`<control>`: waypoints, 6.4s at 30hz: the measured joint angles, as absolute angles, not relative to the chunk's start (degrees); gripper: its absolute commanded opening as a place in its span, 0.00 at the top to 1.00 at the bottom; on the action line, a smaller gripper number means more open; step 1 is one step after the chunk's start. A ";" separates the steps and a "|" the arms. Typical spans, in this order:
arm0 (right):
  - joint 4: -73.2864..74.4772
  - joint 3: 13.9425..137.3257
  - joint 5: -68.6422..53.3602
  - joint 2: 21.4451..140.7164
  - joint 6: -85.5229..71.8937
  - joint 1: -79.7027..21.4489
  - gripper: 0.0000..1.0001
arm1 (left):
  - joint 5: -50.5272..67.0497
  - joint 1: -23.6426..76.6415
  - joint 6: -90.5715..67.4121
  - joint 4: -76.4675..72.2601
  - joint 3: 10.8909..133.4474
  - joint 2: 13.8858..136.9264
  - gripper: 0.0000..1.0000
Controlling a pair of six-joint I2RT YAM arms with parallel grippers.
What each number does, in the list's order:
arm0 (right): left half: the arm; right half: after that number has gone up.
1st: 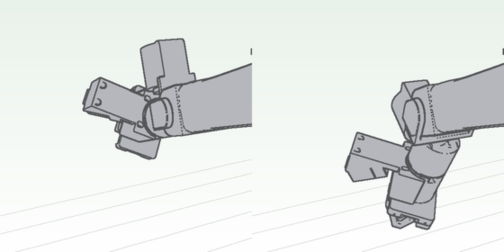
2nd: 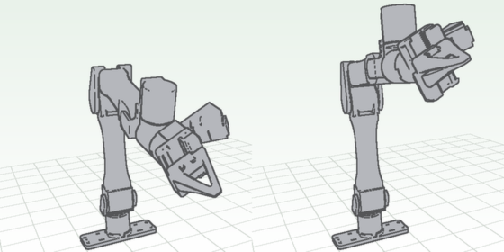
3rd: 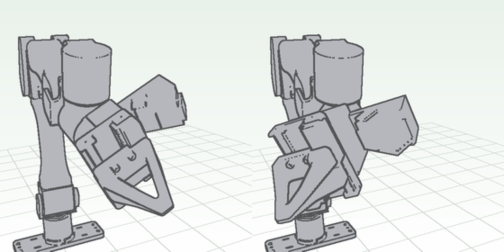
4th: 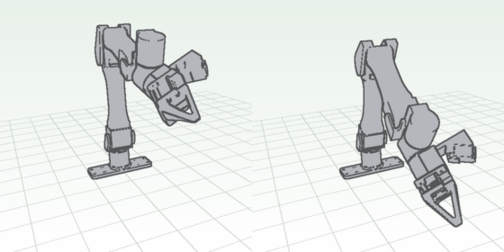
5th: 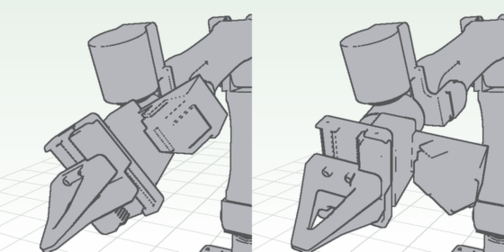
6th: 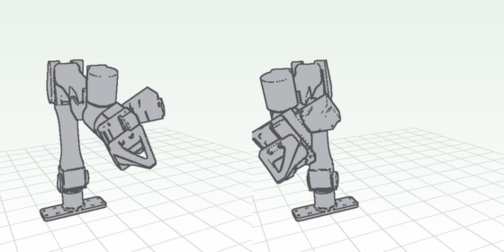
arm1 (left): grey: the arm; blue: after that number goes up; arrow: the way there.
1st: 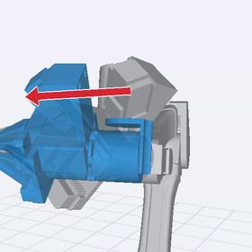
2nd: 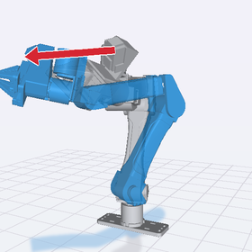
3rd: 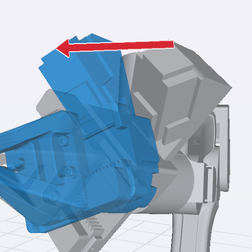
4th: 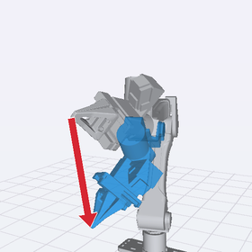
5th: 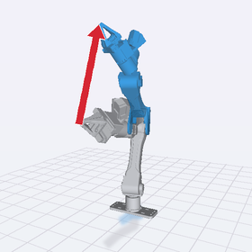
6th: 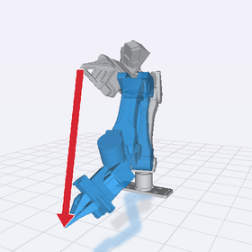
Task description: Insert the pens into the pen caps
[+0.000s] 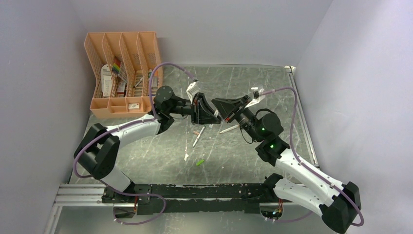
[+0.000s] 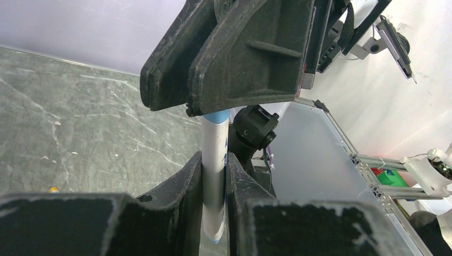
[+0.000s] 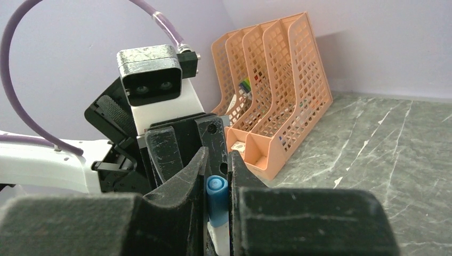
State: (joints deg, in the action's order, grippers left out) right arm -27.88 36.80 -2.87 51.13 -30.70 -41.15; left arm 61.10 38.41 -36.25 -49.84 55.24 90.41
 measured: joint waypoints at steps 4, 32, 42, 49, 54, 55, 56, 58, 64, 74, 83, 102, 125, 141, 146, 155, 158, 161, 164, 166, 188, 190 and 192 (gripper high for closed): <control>-27.33 36.58 -1.39 50.28 -30.70 -41.58 0.90 | 61.14 38.41 -35.59 -48.90 55.42 90.19 0.93; -1.15 37.17 19.11 42.39 -32.42 -45.71 0.46 | 6.85 35.44 -18.00 -9.98 64.77 100.51 0.93; 0.01 35.92 17.98 46.22 -32.29 -45.43 0.46 | -2.20 31.90 -17.58 2.13 74.59 113.14 0.83; -0.05 35.11 16.91 47.46 -32.32 -45.32 0.46 | -5.04 31.55 -18.92 7.40 77.56 117.75 0.72; -0.08 34.44 15.81 48.07 -32.36 -45.28 0.46 | -5.74 31.07 -21.04 9.50 78.98 118.63 0.56; -0.05 34.37 15.75 48.14 -32.36 -45.28 0.46 | -5.80 30.98 -21.28 9.82 79.44 118.89 0.55; -0.01 34.35 15.64 48.23 -32.36 -45.28 0.46 | -5.80 30.94 -21.47 10.20 79.94 119.11 0.53; 0.05 34.35 15.62 48.53 -32.34 -45.28 0.46 | -5.87 30.89 -21.67 10.85 80.51 119.26 0.52; 2.61 35.73 15.90 53.49 -32.05 -45.17 0.44 | -5.74 30.89 -21.85 10.48 79.29 118.13 0.50; 15.97 45.08 15.40 74.74 -29.91 -36.64 0.44 | -3.14 33.43 -17.17 -0.34 64.07 91.07 0.53; 17.26 51.46 14.13 86.13 -26.83 -29.10 0.78 | 5.63 41.60 -16.99 -14.31 46.39 75.11 0.93; 9.91 42.44 8.51 88.62 -26.89 -24.10 0.88 | 6.70 45.30 -19.44 -18.63 39.05 74.74 0.93; 12.19 43.22 10.33 88.20 -31.18 -34.52 0.58 | 5.39 45.32 -21.82 -18.85 39.59 75.50 0.91; 14.72 44.60 14.55 86.59 -31.64 -36.60 1.00 | 19.09 37.01 -28.36 -24.14 40.01 77.56 0.42; 11.81 42.48 11.27 74.13 -30.33 -36.60 1.00 | 29.71 31.38 -38.33 -44.36 34.68 82.00 0.45; 0.78 41.15 0.97 59.90 -27.24 -37.30 1.00 | 41.43 32.69 -57.43 -82.35 32.29 98.13 0.45; 0.03 41.15 -0.25 58.85 -25.76 -38.17 1.00 | 41.87 33.52 -59.48 -84.86 32.36 98.87 0.46; -0.08 41.15 -0.80 58.54 -24.62 -39.07 1.00 | 41.76 34.63 -59.53 -86.02 33.36 98.76 0.50; -0.12 41.15 -0.86 58.48 -23.92 -39.90 1.00 | 41.15 35.53 -58.70 -85.93 34.41 98.06 0.51; -0.14 41.15 -0.78 58.48 -23.64 -40.34 1.00 | 40.73 35.77 -58.26 -85.82 35.48 97.69 0.52; 1.13 41.89 4.29 53.76 -22.79 -41.71 1.00 | 34.79 36.51 -52.64 -77.84 38.24 93.43 0.36; 1.13 42.00 4.36 53.71 -22.79 -41.76 1.00 | 34.24 36.95 -51.53 -75.64 38.57 93.43 0.36; 1.17 42.00 4.34 53.71 -22.79 -41.87 1.00 | 33.41 37.78 -50.17 -73.08 39.22 93.41 0.36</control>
